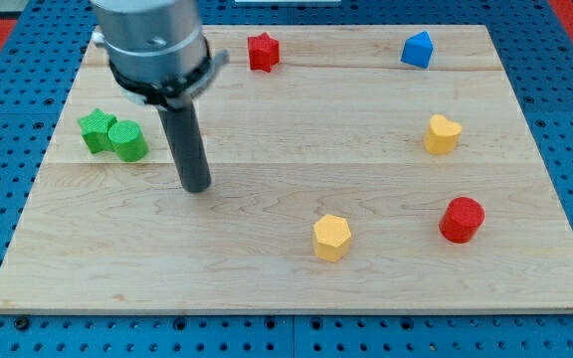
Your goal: Place the yellow hexagon parallel to the yellow heart
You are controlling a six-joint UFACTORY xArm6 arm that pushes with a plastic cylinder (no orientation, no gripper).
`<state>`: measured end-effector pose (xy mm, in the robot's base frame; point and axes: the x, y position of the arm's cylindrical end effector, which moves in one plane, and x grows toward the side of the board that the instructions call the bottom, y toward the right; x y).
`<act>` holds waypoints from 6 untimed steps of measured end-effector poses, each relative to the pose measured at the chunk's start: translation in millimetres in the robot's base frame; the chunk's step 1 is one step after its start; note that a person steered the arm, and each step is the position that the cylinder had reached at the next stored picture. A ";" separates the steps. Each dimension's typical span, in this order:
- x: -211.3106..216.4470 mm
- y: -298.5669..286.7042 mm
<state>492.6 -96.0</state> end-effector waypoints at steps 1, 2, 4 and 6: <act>63.1 21.4; 79.7 98.7; 27.7 153.9; 13.9 208.1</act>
